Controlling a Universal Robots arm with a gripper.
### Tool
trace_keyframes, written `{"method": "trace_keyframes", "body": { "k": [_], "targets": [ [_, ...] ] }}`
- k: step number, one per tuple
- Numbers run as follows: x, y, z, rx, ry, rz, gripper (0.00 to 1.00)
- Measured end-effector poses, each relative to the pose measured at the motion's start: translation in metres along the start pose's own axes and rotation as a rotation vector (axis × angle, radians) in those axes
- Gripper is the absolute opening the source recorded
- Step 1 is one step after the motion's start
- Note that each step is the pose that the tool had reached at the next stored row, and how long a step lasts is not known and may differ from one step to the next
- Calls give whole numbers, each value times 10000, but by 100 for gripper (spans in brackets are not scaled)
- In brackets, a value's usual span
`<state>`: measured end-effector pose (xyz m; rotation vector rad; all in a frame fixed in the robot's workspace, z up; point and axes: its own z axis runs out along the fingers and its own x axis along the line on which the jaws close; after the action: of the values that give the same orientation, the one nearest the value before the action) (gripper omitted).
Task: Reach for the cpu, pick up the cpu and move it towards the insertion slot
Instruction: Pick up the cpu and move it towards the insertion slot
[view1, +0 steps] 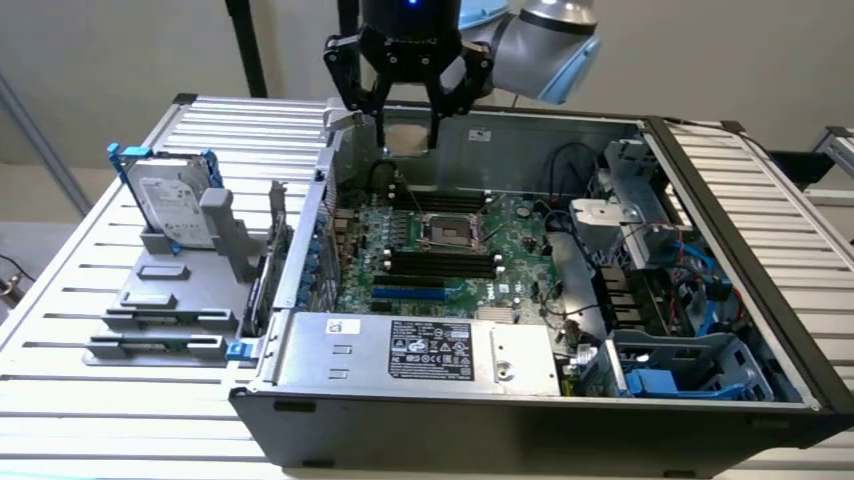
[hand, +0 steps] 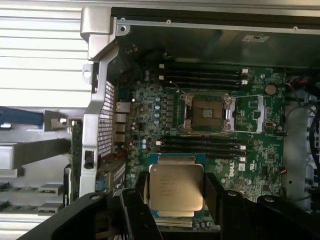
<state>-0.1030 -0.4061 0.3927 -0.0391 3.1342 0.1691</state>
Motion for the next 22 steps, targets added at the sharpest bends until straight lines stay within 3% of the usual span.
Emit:
{"method": "trace_keyframes", "body": {
  "k": [11,22],
  "targets": [
    [-272,219,48,56,6,1,55],
    [-452,321,90,69,-13,200,55]
  ]
}}
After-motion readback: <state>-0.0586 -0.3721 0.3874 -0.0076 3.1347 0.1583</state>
